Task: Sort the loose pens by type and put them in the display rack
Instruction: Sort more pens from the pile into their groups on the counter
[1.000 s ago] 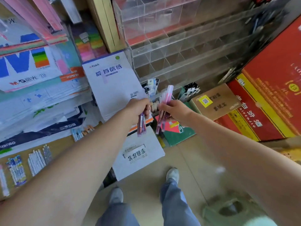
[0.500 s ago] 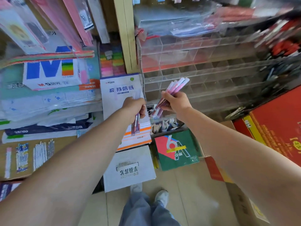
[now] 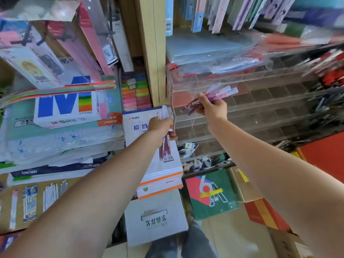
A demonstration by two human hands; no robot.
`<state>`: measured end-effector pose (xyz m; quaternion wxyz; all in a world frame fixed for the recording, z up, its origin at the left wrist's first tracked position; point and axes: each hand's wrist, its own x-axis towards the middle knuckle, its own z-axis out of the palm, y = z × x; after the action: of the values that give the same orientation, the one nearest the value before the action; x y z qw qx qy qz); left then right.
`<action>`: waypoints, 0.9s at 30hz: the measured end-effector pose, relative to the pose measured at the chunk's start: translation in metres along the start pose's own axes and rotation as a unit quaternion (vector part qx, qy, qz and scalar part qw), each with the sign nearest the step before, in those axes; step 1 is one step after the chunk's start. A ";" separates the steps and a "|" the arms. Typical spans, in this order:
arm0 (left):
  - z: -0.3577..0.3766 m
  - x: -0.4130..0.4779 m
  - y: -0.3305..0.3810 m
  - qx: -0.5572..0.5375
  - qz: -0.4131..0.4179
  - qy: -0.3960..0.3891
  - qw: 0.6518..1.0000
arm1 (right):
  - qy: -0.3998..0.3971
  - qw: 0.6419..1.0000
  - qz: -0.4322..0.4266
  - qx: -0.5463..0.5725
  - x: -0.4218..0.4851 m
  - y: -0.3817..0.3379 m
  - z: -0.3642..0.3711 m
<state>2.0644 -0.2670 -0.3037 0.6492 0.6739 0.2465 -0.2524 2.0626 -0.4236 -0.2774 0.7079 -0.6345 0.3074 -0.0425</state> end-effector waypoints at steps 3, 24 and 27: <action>0.001 0.011 0.005 -0.018 0.009 0.018 1.000 | 0.012 1.000 -0.002 0.016 0.014 0.003 0.009; 0.005 0.023 0.008 0.004 -0.034 -0.002 0.999 | -0.013 0.972 -0.033 -0.232 0.038 0.033 0.021; -0.001 0.017 0.004 0.059 -0.039 -0.023 0.997 | 0.017 0.972 -0.052 -0.228 0.033 0.034 0.012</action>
<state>2.0794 -0.2659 -0.3117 0.6035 0.6946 0.2422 -0.3076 2.0838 -0.4211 -0.3213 0.5362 -0.7934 0.2876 -0.0188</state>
